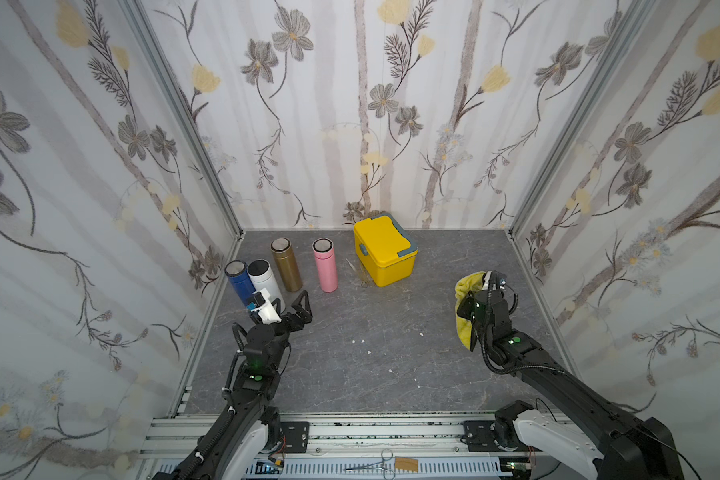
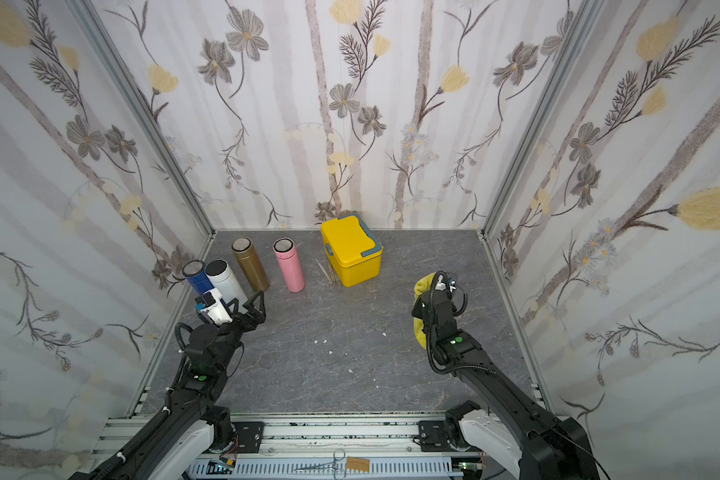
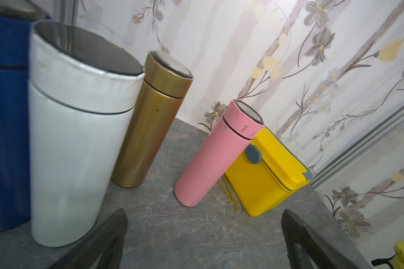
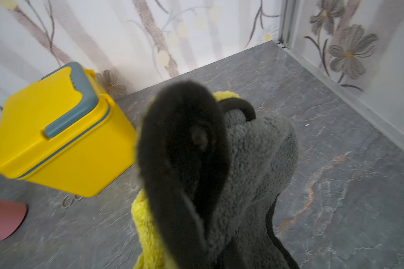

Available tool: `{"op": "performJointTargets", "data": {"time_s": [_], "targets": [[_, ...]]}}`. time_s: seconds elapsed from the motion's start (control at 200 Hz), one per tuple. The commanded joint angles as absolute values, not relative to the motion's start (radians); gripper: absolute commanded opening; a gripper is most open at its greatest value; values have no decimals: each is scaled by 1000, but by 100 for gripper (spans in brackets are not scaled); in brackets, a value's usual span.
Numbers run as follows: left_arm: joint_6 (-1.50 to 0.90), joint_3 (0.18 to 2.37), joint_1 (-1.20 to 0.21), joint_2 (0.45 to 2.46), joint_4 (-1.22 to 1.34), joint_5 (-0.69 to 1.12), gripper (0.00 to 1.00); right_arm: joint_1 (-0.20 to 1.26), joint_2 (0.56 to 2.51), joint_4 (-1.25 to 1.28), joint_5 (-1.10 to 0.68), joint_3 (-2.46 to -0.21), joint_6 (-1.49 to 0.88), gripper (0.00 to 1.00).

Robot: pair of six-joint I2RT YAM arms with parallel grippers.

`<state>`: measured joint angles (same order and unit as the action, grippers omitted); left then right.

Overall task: Wipe the surface of the thermos
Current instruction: Pick up the thermos from the center of the board.

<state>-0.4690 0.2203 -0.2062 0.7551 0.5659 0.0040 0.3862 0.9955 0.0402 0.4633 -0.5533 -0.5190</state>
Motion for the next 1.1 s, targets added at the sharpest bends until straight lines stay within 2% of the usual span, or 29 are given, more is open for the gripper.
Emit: {"op": "performJointTargets", "data": {"time_s": [0.0, 0.145, 0.285, 0.315, 0.36, 0.555, 0.764, 1.094], "targets": [[-418, 286, -268, 773, 491, 14, 100, 321, 1014, 142, 491, -533, -522, 0], [-328, 289, -412, 764, 556, -129, 100, 257, 1081, 321, 471, -472, -460, 0], [-279, 256, -416, 755, 689, -200, 100, 249, 1148, 468, 611, -394, -462, 0], [-260, 246, -416, 759, 731, -211, 100, 237, 1152, 390, 595, -427, -488, 0], [-227, 242, -416, 780, 784, -195, 100, 236, 1158, 438, 583, -408, -474, 0], [-172, 397, -416, 1031, 796, -161, 100, 231, 1130, 513, 510, -359, -475, 0], [-131, 527, -414, 1280, 855, -212, 100, 235, 1160, 525, 462, -374, -460, 0], [-67, 699, -394, 1469, 796, -242, 100, 238, 1181, 525, 458, -384, -458, 0]]}}
